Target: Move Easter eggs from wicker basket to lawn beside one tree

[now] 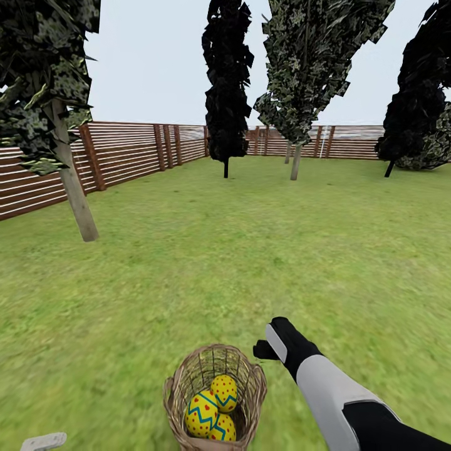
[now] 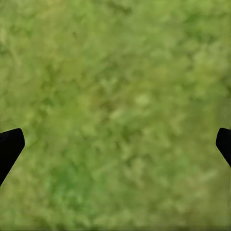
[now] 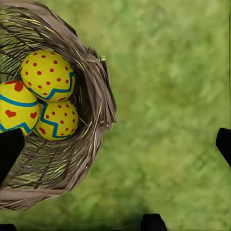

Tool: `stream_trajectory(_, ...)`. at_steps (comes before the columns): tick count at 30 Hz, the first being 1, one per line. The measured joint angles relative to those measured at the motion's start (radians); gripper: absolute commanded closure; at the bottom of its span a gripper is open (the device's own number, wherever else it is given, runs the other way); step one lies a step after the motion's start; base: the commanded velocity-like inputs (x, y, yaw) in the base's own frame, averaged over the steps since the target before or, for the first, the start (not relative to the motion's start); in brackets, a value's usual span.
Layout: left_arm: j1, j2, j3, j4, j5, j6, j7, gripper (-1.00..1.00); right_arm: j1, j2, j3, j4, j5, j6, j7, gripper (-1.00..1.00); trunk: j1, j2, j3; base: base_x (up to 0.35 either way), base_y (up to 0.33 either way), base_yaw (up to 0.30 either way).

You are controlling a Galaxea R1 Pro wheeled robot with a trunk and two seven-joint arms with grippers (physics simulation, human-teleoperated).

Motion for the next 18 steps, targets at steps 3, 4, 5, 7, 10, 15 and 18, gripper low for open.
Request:
stream_trajectory(3,-0.001,0.000,0.000,0.000,0.000,0.003,0.001,-1.00,-0.012,0.000,0.009,-0.002,0.000,0.002,0.000,-1.00,0.012,-0.021,-0.009,0.000,0.000,0.000)
stream_trajectory(4,-0.001,0.000,0.000,0.000,0.000,0.003,0.001,-1.00,-0.017,0.000,0.013,-0.002,0.000,0.002,0.001,-1.00,0.015,-0.028,-0.013,0.000,0.000,0.000)
stream_trajectory(5,-0.001,0.000,0.000,0.000,0.000,0.004,0.001,-1.00,-0.027,0.000,0.022,-0.003,0.000,0.003,0.001,-1.00,0.019,-0.035,-0.016,0.000,0.000,0.000)
stream_trajectory(7,-0.001,0.000,0.000,-0.001,0.000,0.005,0.001,-1.00,-0.036,0.000,0.030,-0.004,0.001,0.004,0.001,-1.00,0.027,-0.049,-0.022,0.000,0.000,0.000)
stream_trajectory(10,-0.001,0.000,-0.001,-0.001,0.000,0.006,0.002,-1.00,-0.048,0.000,0.040,-0.005,0.001,0.003,0.001,-1.00,0.038,-0.070,-0.031,0.000,0.000,0.000)
stream_trajectory(15,-0.001,0.001,-0.001,-0.010,0.000,0.007,0.002,-1.00,-0.067,0.000,0.047,-0.007,0.000,0.003,0.001,-1.00,0.058,-0.105,-0.047,0.000,0.000,0.000)
stream_trajectory(18,0.000,0.001,0.000,-0.015,0.000,0.008,0.002,-1.00,-0.076,0.000,0.049,-0.007,0.000,0.003,0.001,-1.00,0.069,-0.126,-0.056,0.000,0.000,0.000)
